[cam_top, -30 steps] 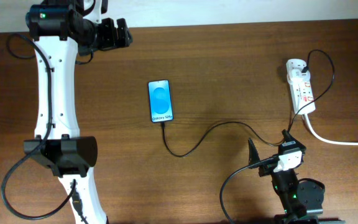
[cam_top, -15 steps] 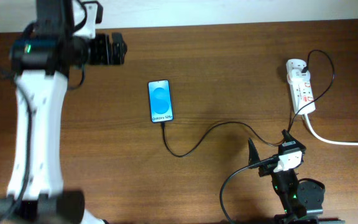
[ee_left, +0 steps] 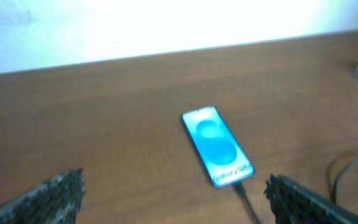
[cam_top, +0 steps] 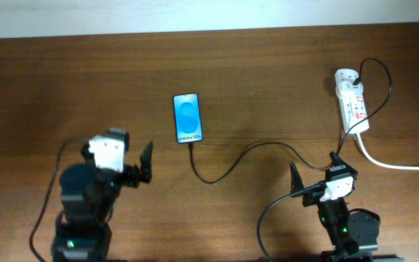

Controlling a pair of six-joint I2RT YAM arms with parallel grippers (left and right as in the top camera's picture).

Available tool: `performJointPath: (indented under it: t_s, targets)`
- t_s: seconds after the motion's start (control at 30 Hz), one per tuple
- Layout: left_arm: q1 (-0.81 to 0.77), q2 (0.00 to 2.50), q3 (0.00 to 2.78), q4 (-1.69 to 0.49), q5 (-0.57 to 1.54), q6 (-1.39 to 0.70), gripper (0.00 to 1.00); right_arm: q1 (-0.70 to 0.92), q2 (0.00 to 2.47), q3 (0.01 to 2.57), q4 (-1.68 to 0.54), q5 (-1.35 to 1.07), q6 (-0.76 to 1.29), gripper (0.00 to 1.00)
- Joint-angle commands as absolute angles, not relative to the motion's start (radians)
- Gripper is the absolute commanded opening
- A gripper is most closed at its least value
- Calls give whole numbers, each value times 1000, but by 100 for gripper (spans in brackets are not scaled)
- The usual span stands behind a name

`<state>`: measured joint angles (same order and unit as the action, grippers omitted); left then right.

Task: Plug charger to phone and switch on socket

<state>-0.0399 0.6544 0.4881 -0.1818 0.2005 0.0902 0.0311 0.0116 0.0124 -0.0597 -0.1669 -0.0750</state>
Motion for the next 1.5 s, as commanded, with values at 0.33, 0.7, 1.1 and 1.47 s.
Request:
performJointPath:
  t_s: [0.33, 0.7, 1.1, 1.47]
  targets:
    - [-41, 315, 54, 202, 184, 175, 99, 39, 3, 6, -64, -179, -71, 98]
    - [-41, 3, 9, -66, 160, 174, 99, 39, 3, 6, -64, -180, -71, 98]
    - [-40, 5, 9, -66, 160, 174, 99, 39, 3, 6, -64, -180, -71, 98]
    - [-40, 5, 9, -66, 160, 174, 99, 39, 3, 6, -64, -180, -71, 98]
